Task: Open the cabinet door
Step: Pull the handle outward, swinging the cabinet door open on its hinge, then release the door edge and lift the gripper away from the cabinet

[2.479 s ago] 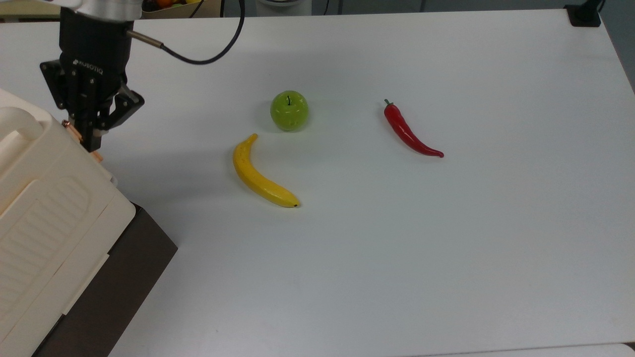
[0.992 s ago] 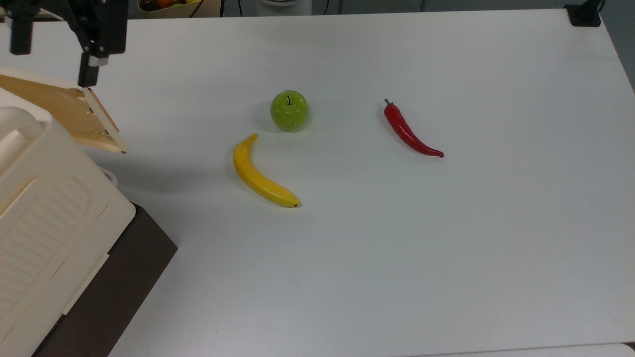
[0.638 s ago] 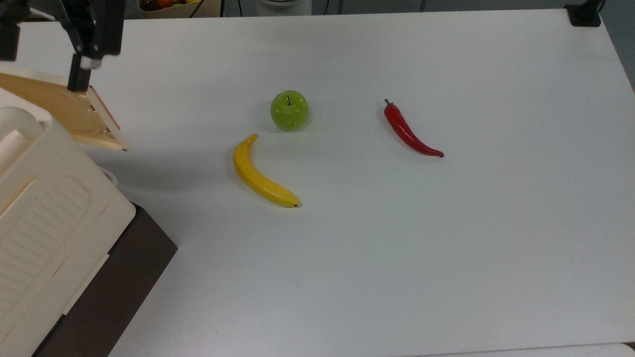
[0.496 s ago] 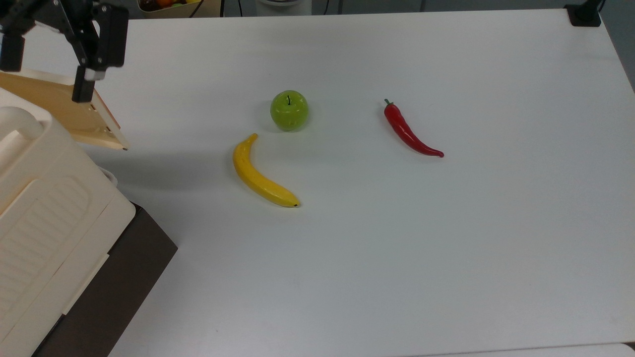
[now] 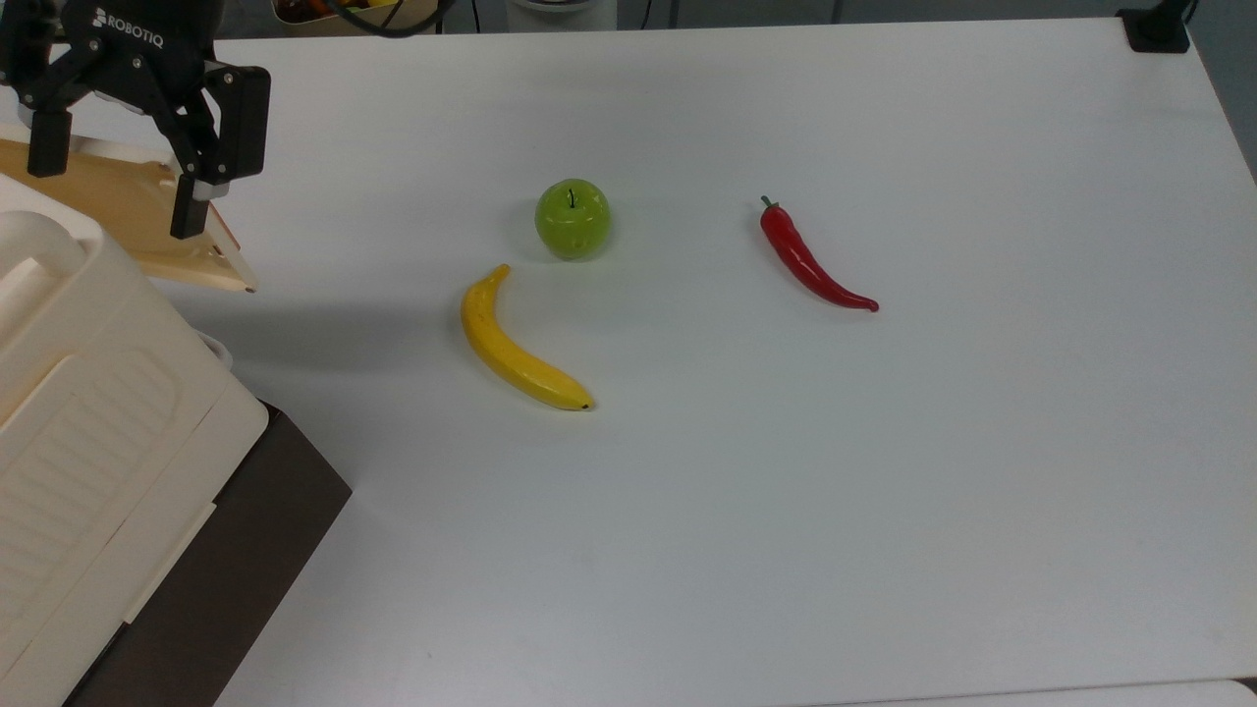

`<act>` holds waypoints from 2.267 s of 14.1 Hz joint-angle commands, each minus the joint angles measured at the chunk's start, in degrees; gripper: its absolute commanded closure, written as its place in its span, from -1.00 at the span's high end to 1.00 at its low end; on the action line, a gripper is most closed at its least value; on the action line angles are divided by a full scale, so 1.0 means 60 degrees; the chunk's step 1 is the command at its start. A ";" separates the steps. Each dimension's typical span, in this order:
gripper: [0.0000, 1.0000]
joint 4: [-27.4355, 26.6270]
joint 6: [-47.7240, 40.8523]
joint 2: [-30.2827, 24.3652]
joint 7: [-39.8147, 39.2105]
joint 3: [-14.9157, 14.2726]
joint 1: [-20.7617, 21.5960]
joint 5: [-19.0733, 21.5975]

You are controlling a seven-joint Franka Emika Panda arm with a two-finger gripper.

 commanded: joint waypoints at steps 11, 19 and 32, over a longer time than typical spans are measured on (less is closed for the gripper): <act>1.00 -0.0307 -0.4625 -0.0863 -0.3422 -0.0170 -0.0464 0.0223; 1.00 -0.0293 -0.5506 -0.0922 -0.4186 -0.0156 -0.1037 0.1219; 1.00 -0.2416 -0.7174 -0.2225 -0.1974 0.0138 0.1671 0.1792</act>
